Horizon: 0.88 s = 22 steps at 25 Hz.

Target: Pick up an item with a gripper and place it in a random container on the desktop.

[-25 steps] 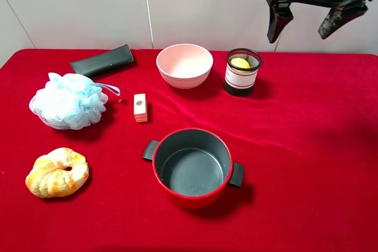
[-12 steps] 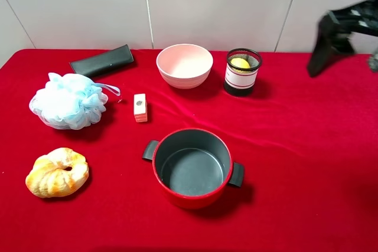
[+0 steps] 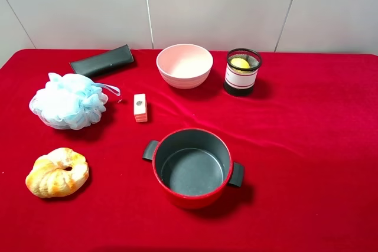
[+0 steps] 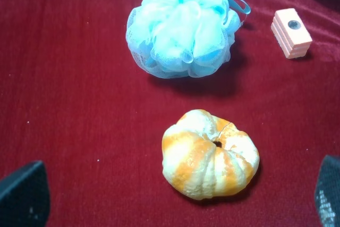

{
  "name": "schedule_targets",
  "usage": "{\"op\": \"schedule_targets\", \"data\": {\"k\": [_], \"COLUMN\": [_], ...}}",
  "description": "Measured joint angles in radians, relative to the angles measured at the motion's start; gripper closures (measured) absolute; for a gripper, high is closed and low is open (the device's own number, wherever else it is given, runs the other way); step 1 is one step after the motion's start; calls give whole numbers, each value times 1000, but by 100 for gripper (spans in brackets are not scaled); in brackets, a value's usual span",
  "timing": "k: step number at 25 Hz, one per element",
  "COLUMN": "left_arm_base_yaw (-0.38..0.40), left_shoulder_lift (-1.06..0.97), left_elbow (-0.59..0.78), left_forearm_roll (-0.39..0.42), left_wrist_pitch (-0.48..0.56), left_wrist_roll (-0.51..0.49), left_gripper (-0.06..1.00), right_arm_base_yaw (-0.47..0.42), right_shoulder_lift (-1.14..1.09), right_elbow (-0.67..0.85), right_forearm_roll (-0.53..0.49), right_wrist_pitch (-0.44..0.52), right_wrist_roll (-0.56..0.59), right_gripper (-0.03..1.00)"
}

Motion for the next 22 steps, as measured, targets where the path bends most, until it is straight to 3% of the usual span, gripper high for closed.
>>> {"op": "schedule_targets", "data": {"k": [10,16,22], "left_arm_base_yaw": [0,0,0], "left_shoulder_lift": [0,0,0], "left_elbow": [0,0,0], "left_forearm_roll": [0,0,0], "left_wrist_pitch": [0,0,0], "left_wrist_roll": [0,0,0], "left_gripper": [-5,-5,-5], "right_arm_base_yaw": [0,-1,-114], "right_shoulder_lift": [-447,-634,-718], "right_elbow": [196,326,392], "right_forearm_roll": [-24,-134,-177], "right_wrist_pitch": [2,4,-44], "right_wrist_roll": [0,-1,-1], "right_gripper": [27,27,27]}}
